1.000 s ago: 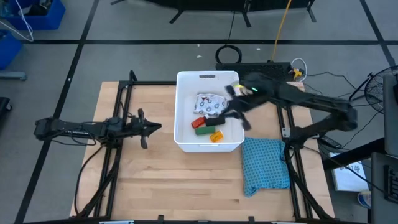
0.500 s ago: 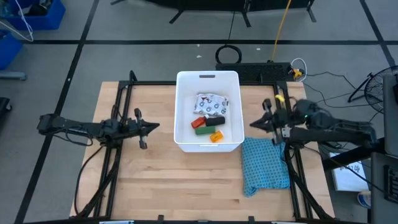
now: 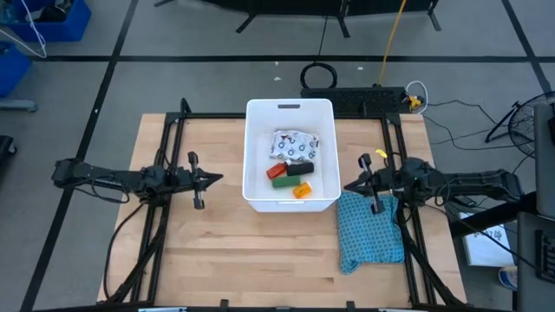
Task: Pick & place medical supplies in basket/bin
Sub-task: Return to Home Position
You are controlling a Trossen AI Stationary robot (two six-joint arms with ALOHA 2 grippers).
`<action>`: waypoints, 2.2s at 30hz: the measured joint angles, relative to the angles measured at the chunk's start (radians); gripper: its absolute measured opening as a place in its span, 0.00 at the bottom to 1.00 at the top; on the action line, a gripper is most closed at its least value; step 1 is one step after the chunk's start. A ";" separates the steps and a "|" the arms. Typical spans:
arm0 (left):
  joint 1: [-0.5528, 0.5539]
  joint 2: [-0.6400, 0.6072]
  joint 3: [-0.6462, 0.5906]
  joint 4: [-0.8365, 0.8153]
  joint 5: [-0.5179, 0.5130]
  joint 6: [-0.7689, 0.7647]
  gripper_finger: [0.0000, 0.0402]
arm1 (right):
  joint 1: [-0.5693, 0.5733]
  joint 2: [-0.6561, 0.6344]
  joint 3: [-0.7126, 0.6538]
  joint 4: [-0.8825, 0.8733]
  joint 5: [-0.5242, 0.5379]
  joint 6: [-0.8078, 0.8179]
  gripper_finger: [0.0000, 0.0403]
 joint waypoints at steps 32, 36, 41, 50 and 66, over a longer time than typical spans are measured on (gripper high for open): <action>0.000 0.001 0.000 -0.092 -0.008 -0.077 0.03 | -0.040 -0.016 -0.148 0.291 -0.079 0.103 0.00; 0.000 0.001 0.000 -0.097 -0.008 -0.074 0.08 | -0.040 -0.015 -0.148 0.280 -0.079 0.114 0.00; 0.000 0.001 0.000 -0.097 -0.008 -0.073 0.10 | -0.040 -0.014 -0.149 0.280 -0.079 0.114 0.00; 0.000 0.001 0.000 -0.095 -0.008 -0.073 0.09 | -0.040 -0.014 -0.149 0.280 -0.079 0.114 0.00; 0.000 0.001 0.000 -0.095 -0.008 -0.072 0.09 | -0.040 -0.014 -0.150 0.280 -0.079 0.114 0.00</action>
